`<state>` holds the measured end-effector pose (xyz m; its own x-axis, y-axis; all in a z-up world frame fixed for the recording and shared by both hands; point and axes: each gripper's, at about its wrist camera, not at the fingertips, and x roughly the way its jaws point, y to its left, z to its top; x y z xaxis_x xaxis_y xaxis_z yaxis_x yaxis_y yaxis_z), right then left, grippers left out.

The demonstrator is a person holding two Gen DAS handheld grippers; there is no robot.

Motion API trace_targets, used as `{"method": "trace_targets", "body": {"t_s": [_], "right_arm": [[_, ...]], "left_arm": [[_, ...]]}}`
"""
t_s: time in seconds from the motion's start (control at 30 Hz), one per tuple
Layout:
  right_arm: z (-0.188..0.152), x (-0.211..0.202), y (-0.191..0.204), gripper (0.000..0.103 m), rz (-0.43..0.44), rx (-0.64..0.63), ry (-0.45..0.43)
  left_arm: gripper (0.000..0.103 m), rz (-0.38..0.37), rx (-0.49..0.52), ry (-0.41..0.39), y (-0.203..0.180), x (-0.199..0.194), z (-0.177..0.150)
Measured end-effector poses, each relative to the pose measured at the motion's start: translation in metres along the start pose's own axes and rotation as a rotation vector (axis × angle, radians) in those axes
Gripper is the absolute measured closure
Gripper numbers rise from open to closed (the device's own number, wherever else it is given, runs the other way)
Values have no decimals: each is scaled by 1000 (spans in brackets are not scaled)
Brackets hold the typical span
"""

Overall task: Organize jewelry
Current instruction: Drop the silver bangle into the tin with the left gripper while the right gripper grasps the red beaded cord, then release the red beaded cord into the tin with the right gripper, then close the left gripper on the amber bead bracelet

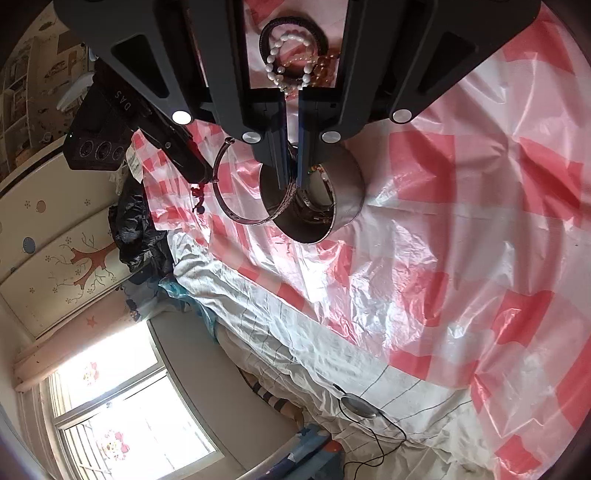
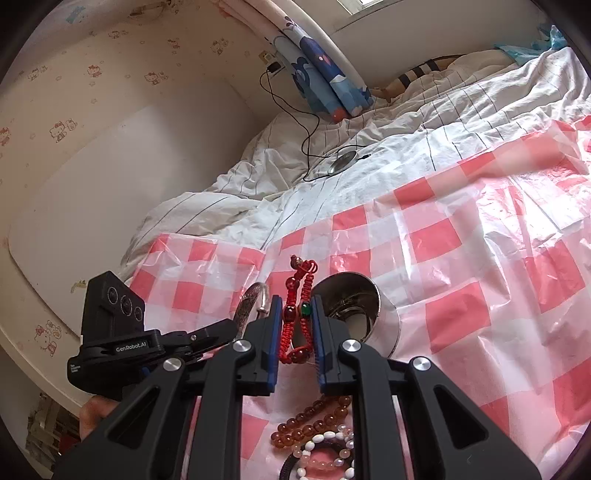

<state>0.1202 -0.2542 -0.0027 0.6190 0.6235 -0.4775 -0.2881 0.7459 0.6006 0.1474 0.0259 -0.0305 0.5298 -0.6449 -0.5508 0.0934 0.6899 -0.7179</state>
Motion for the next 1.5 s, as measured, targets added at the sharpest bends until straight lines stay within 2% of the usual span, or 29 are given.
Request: {"method": "trace_targets", "body": {"t_s": [0.2, 0.27, 0.3, 0.33, 0.4, 0.47, 0.53, 0.7, 0.83, 0.93, 1.03, 1.23, 1.5], "right_arm": [[3, 15, -8, 86, -51, -6, 19], [4, 28, -17, 81, -79, 4, 56], [4, 34, -23, 72, -89, 14, 78], [4, 41, -29, 55, -82, 32, 103], [3, 47, -35, 41, -82, 49, 122], [2, 43, -34, 41, -85, 49, 109], [3, 36, -34, 37, -85, 52, 82], [3, 30, -44, 33, -112, 104, 68], [3, 22, -57, 30, -109, 182, 47], [0, 14, -69, 29, -92, 252, 35], [-5, 6, -77, 27, -85, 309, 30], [-16, -5, -92, 26, -59, 404, 18], [-19, -8, -94, 25, -52, 424, 19]], "left_arm": [[99, 107, 52, -19, -16, 19, 3], [98, 137, 40, -1, -12, 27, 3], [96, 160, 33, 18, -10, 32, 3], [92, 180, 29, 40, -6, 37, 3], [88, 179, 29, 58, -4, 39, 0], [84, 210, 63, 50, -6, 35, -1], [78, 230, 88, 30, -8, 28, -1], [73, 239, 111, 35, -5, 13, -3], [66, 270, 228, 124, -10, 13, -19], [65, 292, 304, 229, -12, 25, -39], [63, 320, 376, 282, -18, 35, -56], [51, 297, 471, 295, -43, 40, -70], [51, 382, 534, 332, -47, 54, -81]]}}
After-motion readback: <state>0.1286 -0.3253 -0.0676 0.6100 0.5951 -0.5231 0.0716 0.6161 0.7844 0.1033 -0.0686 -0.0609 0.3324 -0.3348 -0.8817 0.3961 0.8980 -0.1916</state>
